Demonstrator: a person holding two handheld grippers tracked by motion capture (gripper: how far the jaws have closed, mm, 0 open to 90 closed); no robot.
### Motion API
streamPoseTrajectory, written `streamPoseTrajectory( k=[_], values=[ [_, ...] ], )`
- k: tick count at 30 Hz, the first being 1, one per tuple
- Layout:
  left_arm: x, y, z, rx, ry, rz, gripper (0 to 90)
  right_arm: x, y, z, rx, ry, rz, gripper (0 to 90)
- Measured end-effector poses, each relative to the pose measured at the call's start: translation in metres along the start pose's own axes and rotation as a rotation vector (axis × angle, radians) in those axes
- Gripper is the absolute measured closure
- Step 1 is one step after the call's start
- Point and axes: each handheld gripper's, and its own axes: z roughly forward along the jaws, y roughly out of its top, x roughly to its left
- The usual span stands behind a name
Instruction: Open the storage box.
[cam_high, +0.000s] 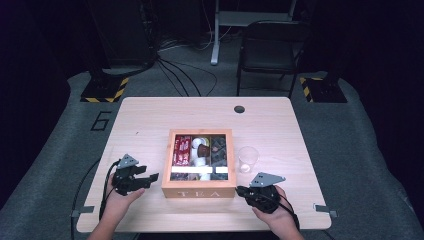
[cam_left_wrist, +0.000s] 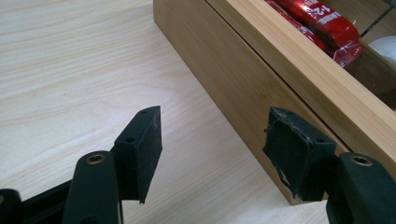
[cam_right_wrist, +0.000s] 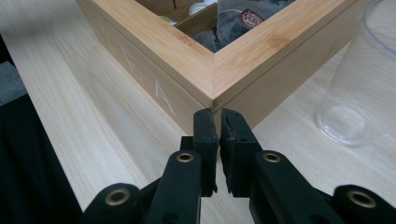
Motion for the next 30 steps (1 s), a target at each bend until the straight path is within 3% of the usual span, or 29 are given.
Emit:
streamPoseTrajectory(
  k=[15,23,30],
  values=[
    [0.0,0.0,0.0,0.002,-0.005,0.004,36.4,0.003,0.0,0.003,0.005,-0.013,-0.011,87.9],
    [-0.004,0.002,-0.001,-0.016,-0.01,0.012,36.4,0.003,0.005,0.004,0.0,-0.004,0.018,87.4],
    [-0.004,0.003,-0.002,-0.028,-0.014,0.022,37.6,0.003,0.014,0.003,-0.003,-0.006,0.014,87.0]
  ],
)
